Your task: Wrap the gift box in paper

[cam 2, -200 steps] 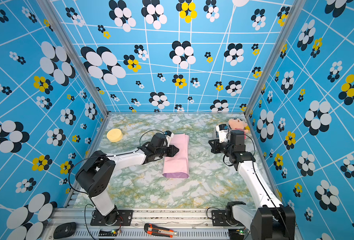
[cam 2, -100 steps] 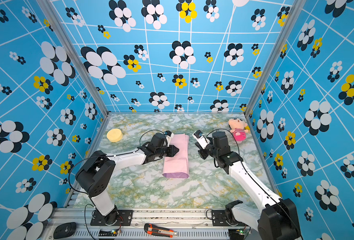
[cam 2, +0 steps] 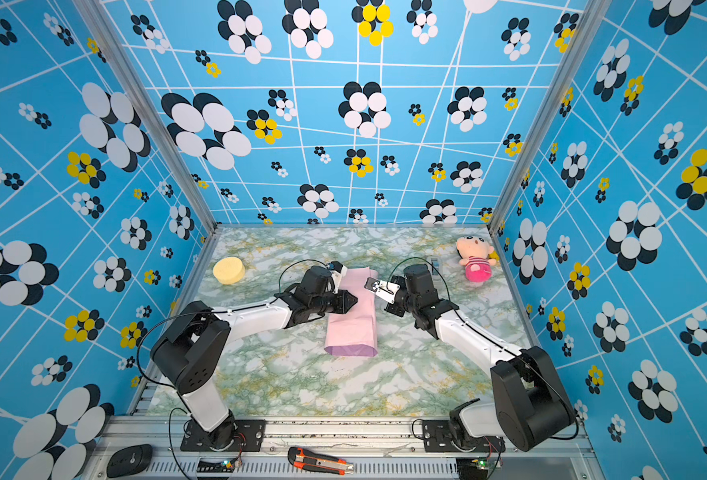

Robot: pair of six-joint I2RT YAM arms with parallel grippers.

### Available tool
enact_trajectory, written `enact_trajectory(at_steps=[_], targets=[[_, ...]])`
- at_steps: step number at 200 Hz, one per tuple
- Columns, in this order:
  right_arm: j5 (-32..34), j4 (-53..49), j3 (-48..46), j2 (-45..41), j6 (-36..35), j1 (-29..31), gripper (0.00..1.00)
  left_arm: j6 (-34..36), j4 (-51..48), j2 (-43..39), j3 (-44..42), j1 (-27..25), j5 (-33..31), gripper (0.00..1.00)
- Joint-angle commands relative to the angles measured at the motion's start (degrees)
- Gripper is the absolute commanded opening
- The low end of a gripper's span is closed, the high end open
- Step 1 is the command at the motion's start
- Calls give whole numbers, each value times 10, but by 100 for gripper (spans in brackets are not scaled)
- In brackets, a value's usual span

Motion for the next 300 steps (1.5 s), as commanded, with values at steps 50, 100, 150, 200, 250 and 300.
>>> enact_trajectory(at_steps=[50,100,150,200,250,300], targets=[[-16,30,3,37,-84,21,0,12,-69,16,-10,1,-13,21],[7,30,12,64,-120,31,0,11,-70,17,-9,1,-13,21],[35,22,12,79,-143,32,0,11,-72,17,-9,1,-14,21],[47,20,-23,66,-236,36,0,10,-71,20,-8,1,-13,21],[62,11,-18,84,-256,37,0,10,-70,20,-7,0,-14,21],[92,6,-13,92,-243,38,23,10,-70,19,-7,0,-14,21]])
